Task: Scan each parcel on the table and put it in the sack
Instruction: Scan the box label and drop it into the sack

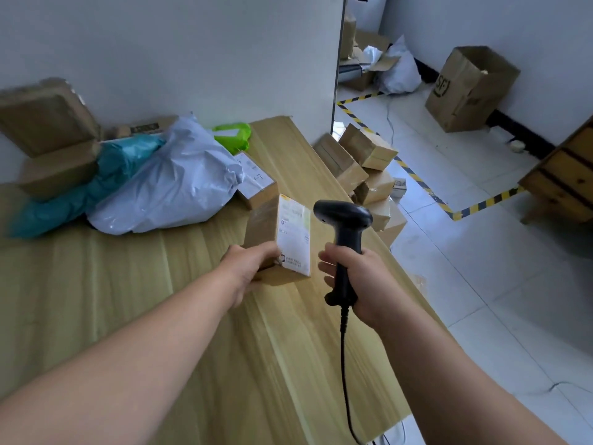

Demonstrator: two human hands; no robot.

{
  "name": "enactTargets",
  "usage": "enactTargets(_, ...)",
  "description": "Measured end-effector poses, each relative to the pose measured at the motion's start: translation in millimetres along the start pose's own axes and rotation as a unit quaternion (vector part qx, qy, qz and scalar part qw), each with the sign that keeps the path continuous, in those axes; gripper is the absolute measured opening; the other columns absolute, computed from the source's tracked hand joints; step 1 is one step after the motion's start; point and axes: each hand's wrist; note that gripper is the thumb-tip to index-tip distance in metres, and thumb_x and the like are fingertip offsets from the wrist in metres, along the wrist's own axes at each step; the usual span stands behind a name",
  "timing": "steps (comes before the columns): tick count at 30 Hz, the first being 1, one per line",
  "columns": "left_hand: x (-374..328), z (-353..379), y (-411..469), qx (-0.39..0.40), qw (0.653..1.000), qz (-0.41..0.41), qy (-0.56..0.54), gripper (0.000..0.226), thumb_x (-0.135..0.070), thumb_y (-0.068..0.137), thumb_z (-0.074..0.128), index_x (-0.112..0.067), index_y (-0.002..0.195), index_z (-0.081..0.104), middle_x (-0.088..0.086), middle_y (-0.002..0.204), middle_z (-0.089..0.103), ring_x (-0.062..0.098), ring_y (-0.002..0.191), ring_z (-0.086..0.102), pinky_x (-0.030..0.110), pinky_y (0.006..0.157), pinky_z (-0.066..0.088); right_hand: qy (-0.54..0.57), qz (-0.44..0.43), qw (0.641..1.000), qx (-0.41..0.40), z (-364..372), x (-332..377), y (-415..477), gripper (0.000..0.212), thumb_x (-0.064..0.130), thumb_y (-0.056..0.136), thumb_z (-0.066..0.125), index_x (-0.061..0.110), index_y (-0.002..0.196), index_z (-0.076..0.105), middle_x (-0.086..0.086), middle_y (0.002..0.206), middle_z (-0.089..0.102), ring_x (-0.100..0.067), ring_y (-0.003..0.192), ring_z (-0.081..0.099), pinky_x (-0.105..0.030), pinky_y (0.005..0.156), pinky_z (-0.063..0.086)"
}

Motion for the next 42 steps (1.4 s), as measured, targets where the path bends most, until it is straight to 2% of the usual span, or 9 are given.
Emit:
enactTargets(2, -1.4, -20.0, -8.6, -0.001, 1.0, -0.002, -0.023, 0.053, -0.031, 0.055, 0.074, -0.014, 0.1, 0.053, 0.004, 0.093, 0.07, 0.015, 0.087, 0.065, 0.033, 0.077, 0.051, -0.014, -0.003, 1.0, 0.01, 10.7, 4.8, -7.3, 0.015, 0.024, 0.09, 0.068, 0.014, 0.1, 0.063, -0.013, 0.1, 0.067, -0.027, 0.088, 0.062, -0.037, 0.069, 0.053)
enactTargets(6, -3.7, -60.9, -33.6, 0.01, 1.0, 0.027, -0.008, 0.065, -0.037, 0.046, 0.073, -0.015, 0.105, 0.057, -0.01, 0.063, 0.067, 0.003, 0.06, 0.061, 0.025, 0.059, 0.036, -0.05, -0.025, 0.997, 0.045, 43.3, 13.7, -23.2, 0.012, 0.021, 0.092, 0.067, 0.012, 0.097, 0.062, -0.011, 0.096, 0.07, -0.024, 0.079, 0.068, -0.037, 0.061, 0.052)
enactTargets(11, -1.2, -119.7, -61.0, -0.007, 0.998, 0.054, -0.011, 0.124, -0.037, 0.032, 0.074, -0.002, 0.144, 0.031, 0.01, 0.121, 0.062, 0.017, 0.097, 0.062, 0.029, 0.088, 0.041, -0.071, -0.044, 0.99, 0.114, 95.4, 28.3, -47.7, 0.015, 0.019, 0.091, 0.067, 0.01, 0.092, 0.055, -0.006, 0.067, 0.064, -0.02, 0.048, 0.055, -0.03, 0.044, 0.04)
enactTargets(14, 1.4, -159.1, -75.7, -0.034, 0.997, 0.067, -0.035, 0.11, -0.027, 0.043, 0.073, -0.007, 0.142, 0.031, 0.011, 0.119, 0.062, 0.018, 0.097, 0.063, 0.032, 0.096, 0.044, -0.081, -0.041, 0.984, 0.156, 128.8, 35.7, -65.6, 0.022, 0.028, 0.09, 0.07, 0.012, 0.09, 0.054, -0.002, 0.059, 0.057, -0.019, 0.045, 0.048, -0.029, 0.043, 0.039)
enactTargets(18, 3.1, -216.2, -97.6, -0.054, 0.993, 0.096, -0.035, 0.044, -0.022, 0.05, 0.066, -0.014, 0.092, 0.057, 0.005, 0.088, 0.071, 0.017, 0.08, 0.064, 0.026, 0.08, 0.047, -0.104, -0.011, 0.974, 0.201, 177.0, 41.0, -92.3, 0.037, 0.05, 0.089, 0.067, 0.015, 0.087, 0.054, -0.002, 0.06, 0.055, -0.019, 0.045, 0.047, -0.027, 0.045, 0.04)
enactTargets(21, 9.5, -261.4, -112.0, -0.074, 0.991, 0.107, -0.035, 0.049, -0.02, 0.053, 0.064, -0.008, 0.099, 0.063, 0.005, 0.078, 0.073, 0.014, 0.068, 0.066, 0.023, 0.073, 0.047, -0.119, 0.013, 0.97, 0.212, 216.4, 41.2, -113.9, 0.056, 0.069, 0.085, 0.057, 0.015, 0.098, 0.06, -0.002, 0.061, 0.057, -0.019, 0.044, 0.048, -0.027, 0.045, 0.042)
enactTargets(24, 16.6, -307.2, -127.2, -0.101, 0.987, 0.112, -0.049, 0.051, -0.02, 0.054, 0.064, -0.005, 0.103, 0.066, 0.009, 0.084, 0.074, 0.019, 0.074, 0.065, 0.034, 0.089, 0.048, -0.124, 0.03, 0.967, 0.222, 257.7, 37.9, -135.7, 0.073, 0.083, 0.08, 0.046, 0.014, 0.102, 0.061, -0.003, 0.062, 0.056, -0.019, 0.044, 0.048, -0.025, 0.046, 0.042)
enactTargets(31, 34.5, -415.2, -160.9, -0.152, 0.978, 0.119, -0.081, 0.043, -0.022, 0.052, 0.06, -0.011, 0.092, 0.067, 0.003, 0.079, 0.07, 0.016, 0.075, 0.061, 0.025, 0.075, 0.045, -0.143, 0.007, 0.954, 0.264, 354.2, 21.1, -186.7, 0.075, 0.079, 0.083, 0.046, 0.01, 0.102, 0.066, -0.006, 0.062, 0.059, -0.019, 0.045, 0.05, -0.028, 0.045, 0.044)
enactTargets(42, 78.8, -579.0, -190.8, -0.192, 0.965, 0.137, -0.116, 0.051, -0.017, 0.055, 0.065, -0.01, 0.105, 0.064, 0.002, 0.087, 0.076, 0.021, 0.09, 0.069, 0.034, 0.081, 0.052, -0.181, -0.027, 0.936, 0.3, 503.2, -26.1, -254.1, 0.074, 0.077, 0.088, 0.041, 0.007, 0.088, 0.064, -0.005, 0.058, 0.058, -0.017, 0.043, 0.048, -0.026, 0.046, 0.044)
Point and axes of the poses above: each hand's wrist, its own y-axis towards the middle knuckle, its own z-axis out of the palm, x = y × z
